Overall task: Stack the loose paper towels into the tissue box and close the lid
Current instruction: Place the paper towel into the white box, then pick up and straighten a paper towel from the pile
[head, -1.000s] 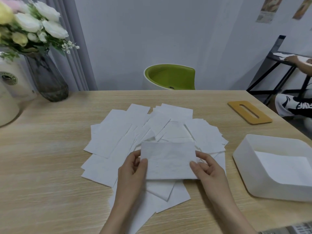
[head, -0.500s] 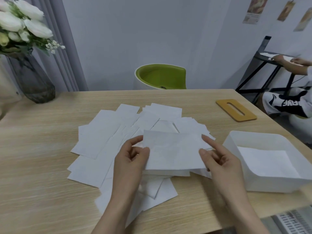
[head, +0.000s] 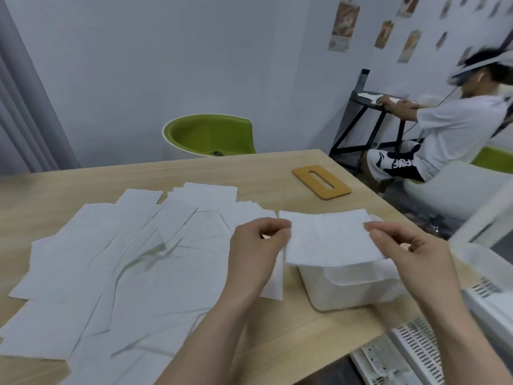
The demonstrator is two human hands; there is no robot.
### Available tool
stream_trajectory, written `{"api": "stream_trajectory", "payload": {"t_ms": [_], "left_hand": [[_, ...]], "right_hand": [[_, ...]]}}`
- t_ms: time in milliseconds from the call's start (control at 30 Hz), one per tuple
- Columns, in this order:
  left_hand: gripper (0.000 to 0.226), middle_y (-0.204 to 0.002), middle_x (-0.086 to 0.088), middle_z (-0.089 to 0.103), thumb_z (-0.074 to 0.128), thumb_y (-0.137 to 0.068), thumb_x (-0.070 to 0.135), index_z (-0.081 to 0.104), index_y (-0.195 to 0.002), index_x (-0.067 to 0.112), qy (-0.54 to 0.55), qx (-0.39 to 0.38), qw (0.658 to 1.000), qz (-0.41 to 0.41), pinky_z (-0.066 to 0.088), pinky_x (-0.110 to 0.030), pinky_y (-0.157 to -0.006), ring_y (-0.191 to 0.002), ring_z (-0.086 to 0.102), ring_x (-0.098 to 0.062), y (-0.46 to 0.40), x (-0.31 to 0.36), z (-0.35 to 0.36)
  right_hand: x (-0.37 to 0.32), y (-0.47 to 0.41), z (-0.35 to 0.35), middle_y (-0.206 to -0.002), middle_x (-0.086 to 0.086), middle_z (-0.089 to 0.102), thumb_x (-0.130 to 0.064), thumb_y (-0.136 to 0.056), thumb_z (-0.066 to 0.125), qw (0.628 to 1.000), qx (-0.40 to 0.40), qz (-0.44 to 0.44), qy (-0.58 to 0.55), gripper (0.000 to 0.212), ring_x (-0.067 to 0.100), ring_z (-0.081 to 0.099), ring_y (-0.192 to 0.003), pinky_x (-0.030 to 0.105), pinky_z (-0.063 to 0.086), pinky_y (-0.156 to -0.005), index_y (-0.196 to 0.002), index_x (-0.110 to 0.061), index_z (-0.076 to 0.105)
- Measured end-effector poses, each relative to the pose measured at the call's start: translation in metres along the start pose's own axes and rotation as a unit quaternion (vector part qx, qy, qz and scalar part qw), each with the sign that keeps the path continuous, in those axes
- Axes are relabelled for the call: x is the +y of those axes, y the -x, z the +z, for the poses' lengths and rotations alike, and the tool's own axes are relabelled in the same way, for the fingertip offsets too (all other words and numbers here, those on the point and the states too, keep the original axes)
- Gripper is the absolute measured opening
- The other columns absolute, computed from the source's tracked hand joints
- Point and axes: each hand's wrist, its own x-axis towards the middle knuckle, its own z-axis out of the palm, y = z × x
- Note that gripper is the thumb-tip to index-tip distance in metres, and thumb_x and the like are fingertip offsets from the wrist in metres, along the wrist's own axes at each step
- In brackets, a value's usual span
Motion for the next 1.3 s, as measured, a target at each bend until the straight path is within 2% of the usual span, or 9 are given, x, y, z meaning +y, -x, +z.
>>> {"api": "stream_trajectory", "payload": {"t_ms": [167,267,367,467,600,767,933,1133,1300], "left_hand": [[0.014,-0.084,0.024,0.072,0.072,-0.083,0.019,0.077,-0.084,0.032,-0.028,-0.044,0.999,-0.009,0.041,-0.02,-0.069,-0.061,0.052,0.008,-0.009,-0.008,0.038],[0.016,-0.086,0.027,0.071,0.07,-0.085,0.022,0.077,-0.085,0.037,-0.06,-0.06,0.996,0.019,0.038,-0.018,-0.068,-0.061,0.05,0.01,-0.008,-0.014,0.046],[0.016,-0.086,0.026,0.068,0.067,-0.089,0.025,0.076,-0.092,0.038,-0.14,-0.089,0.983,0.078,0.036,-0.018,-0.067,-0.065,0.05,0.011,-0.007,-0.019,0.048],[0.017,-0.093,0.022,0.066,0.06,-0.094,0.031,0.075,-0.1,0.034,-0.275,-0.132,0.939,0.159,0.034,-0.015,-0.065,-0.069,0.048,0.016,-0.006,-0.021,0.047],[0.029,-0.098,0.018,0.063,0.045,-0.099,0.041,0.073,-0.101,0.035,-0.402,-0.167,0.877,0.202,0.039,-0.02,-0.067,-0.086,0.055,-0.001,-0.008,-0.019,0.045],[0.045,-0.102,0.013,0.054,0.03,-0.102,0.044,0.07,-0.094,0.024,-0.492,-0.2,0.822,0.205,0.035,-0.026,-0.065,-0.089,0.053,-0.007,-0.011,-0.018,0.046],[0.046,-0.131,0.014,0.044,0.027,-0.103,0.044,0.065,-0.09,0.021,-0.491,-0.203,0.82,0.214,0.034,-0.03,-0.065,-0.093,0.052,-0.009,-0.012,-0.019,0.045],[0.044,-0.152,0.02,0.028,0.03,-0.102,0.045,0.064,-0.087,0.022,-0.471,-0.205,0.827,0.228,0.034,-0.028,-0.067,-0.106,0.052,-0.006,-0.014,-0.023,0.043],[0.046,-0.126,0.017,0.05,0.026,-0.103,0.047,0.063,-0.096,0.022,-0.486,-0.214,0.82,0.212,0.04,-0.03,-0.071,-0.102,0.056,-0.01,-0.015,-0.023,0.045]], "right_hand": [[0.03,-0.018,-0.03,-0.087,-0.018,0.067,-0.02,-0.083,0.071,0.999,-0.017,0.016,0.046,0.021,-0.008,0.056,-0.084,0.021,0.04,-0.071,-0.082,-0.04,0.075],[0.046,-0.025,-0.038,-0.096,-0.009,0.068,-0.018,-0.082,0.072,0.996,-0.033,0.009,0.087,0.021,-0.007,0.055,-0.09,0.018,0.041,-0.078,-0.084,-0.039,0.073],[0.055,-0.028,-0.04,-0.094,-0.007,0.069,-0.019,-0.08,0.073,0.989,-0.041,-0.013,0.144,0.02,0.008,0.055,-0.1,0.041,0.039,-0.099,-0.082,-0.039,0.073],[0.06,-0.027,-0.04,-0.089,-0.01,0.066,-0.02,-0.08,0.074,0.979,-0.063,-0.031,0.189,0.024,0.001,0.05,-0.101,0.033,0.021,-0.102,-0.076,-0.044,0.07],[0.062,-0.029,-0.039,-0.089,-0.012,0.063,-0.022,-0.082,0.072,0.965,-0.083,-0.05,0.243,0.019,-0.008,0.045,-0.102,0.02,0.012,-0.091,-0.078,-0.041,0.071],[0.058,-0.031,-0.042,-0.083,-0.021,0.059,-0.03,-0.091,0.06,0.916,-0.131,-0.098,0.367,0.016,-0.01,0.038,-0.097,0.025,0.005,-0.099,-0.082,-0.037,0.072],[0.061,-0.023,-0.04,-0.118,-0.032,0.048,-0.044,-0.098,0.035,0.882,-0.153,-0.118,0.429,0.037,0.0,0.035,-0.119,0.034,0.008,-0.104,-0.093,-0.04,0.071],[0.065,-0.015,-0.037,-0.095,-0.038,0.049,-0.064,-0.087,-0.004,0.904,-0.15,-0.118,0.382,0.082,-0.006,0.029,-0.11,0.026,0.0,-0.104,-0.09,-0.035,0.072],[0.062,-0.015,-0.036,-0.094,-0.034,0.054,-0.062,-0.092,0.001,0.905,-0.134,-0.118,0.385,0.076,-0.003,0.033,-0.111,0.027,-0.002,-0.106,-0.09,-0.034,0.072]]}}
